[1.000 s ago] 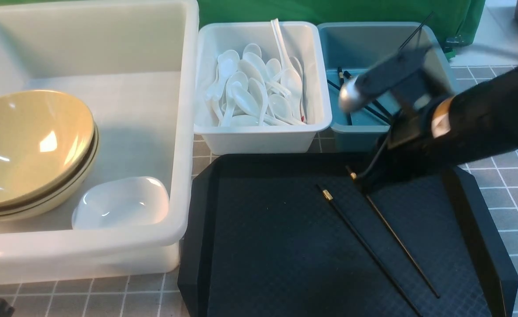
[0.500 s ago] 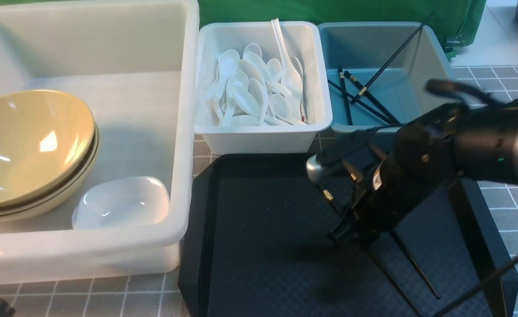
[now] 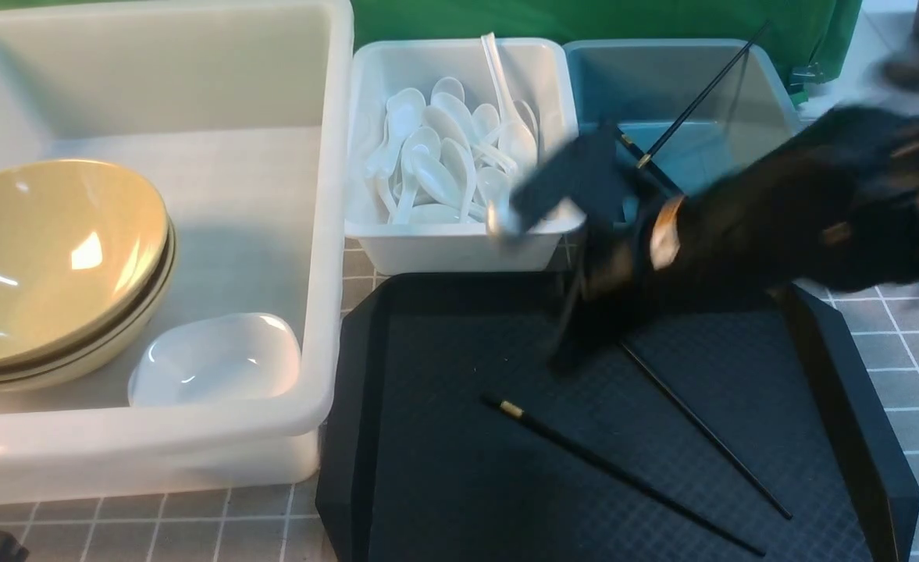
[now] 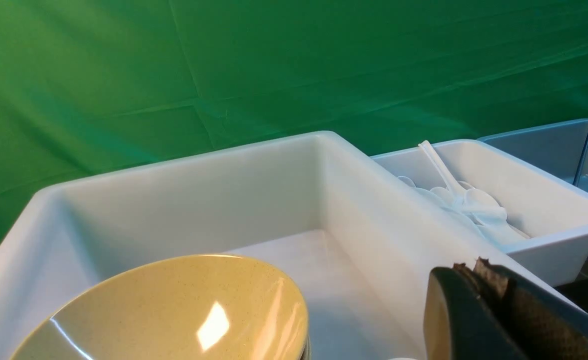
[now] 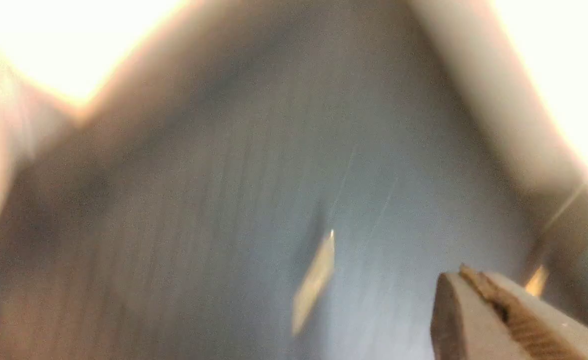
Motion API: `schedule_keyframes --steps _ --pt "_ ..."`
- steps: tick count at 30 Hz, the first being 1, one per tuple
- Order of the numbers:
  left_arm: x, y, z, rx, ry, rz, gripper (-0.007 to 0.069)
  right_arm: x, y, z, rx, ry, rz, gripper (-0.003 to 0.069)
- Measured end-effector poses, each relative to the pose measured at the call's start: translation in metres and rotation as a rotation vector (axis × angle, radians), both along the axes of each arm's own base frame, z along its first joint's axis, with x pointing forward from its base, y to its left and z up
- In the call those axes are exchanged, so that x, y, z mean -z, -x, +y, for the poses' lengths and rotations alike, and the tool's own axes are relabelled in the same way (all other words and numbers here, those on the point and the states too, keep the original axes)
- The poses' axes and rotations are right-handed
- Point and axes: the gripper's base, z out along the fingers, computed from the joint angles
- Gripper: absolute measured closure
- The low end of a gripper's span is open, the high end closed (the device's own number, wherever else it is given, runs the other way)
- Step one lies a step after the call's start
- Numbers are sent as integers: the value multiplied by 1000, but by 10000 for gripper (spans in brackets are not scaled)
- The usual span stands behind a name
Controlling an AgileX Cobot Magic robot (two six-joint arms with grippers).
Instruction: On grey table put chopsticks spoon bowls plates into blue grey white boxes.
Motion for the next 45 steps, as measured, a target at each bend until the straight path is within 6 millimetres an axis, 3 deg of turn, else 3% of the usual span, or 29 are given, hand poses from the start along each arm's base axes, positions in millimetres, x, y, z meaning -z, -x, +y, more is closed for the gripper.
schedule_keyframes --steps 2,5,8,10,13,17,20,24,28,32,36,37,39,42,44,45 --pt "0 0 0 0 -1 -1 632 -30 -7 -9 25 -116 -178 626" --pt "0 0 0 0 -1 -1 632 -45 -16 -22 80 -168 -233 626" --pt "0 0 0 0 -2 0 632 -27 -26 -37 154 -53 -39 615" --pt "0 0 0 0 -2 0 632 9 -29 -44 184 112 204 574" --pt "0 0 0 0 -2 0 632 55 -37 -44 202 254 423 502" --pt "0 0 0 0 -2 0 632 101 -52 -40 225 320 530 391" --pt "0 0 0 0 -3 0 632 127 -60 -38 230 357 561 364" --pt "0 0 0 0 -4 4 632 149 -69 -35 233 378 573 389" --pt "1 0 0 0 -5 7 632 153 -70 -33 238 368 595 498" --pt "1 0 0 0 -5 7 632 143 -61 -28 178 342 621 592" --pt "1 0 0 0 -6 6 632 95 -45 -17 89 247 505 596" --pt "1 0 0 0 -6 6 632 78 -42 -17 73 212 444 596" --pt "0 0 0 -1 -5 3 632 27 -37 -20 47 100 192 596" --pt "0 0 0 -1 -4 -1 632 -22 -45 -34 86 -39 -142 597" --pt "0 0 0 -1 -4 -1 632 -42 -59 -46 160 -147 -331 597" --pt "0 0 0 -1 -4 -1 632 -43 -60 -46 164 -158 -346 597"
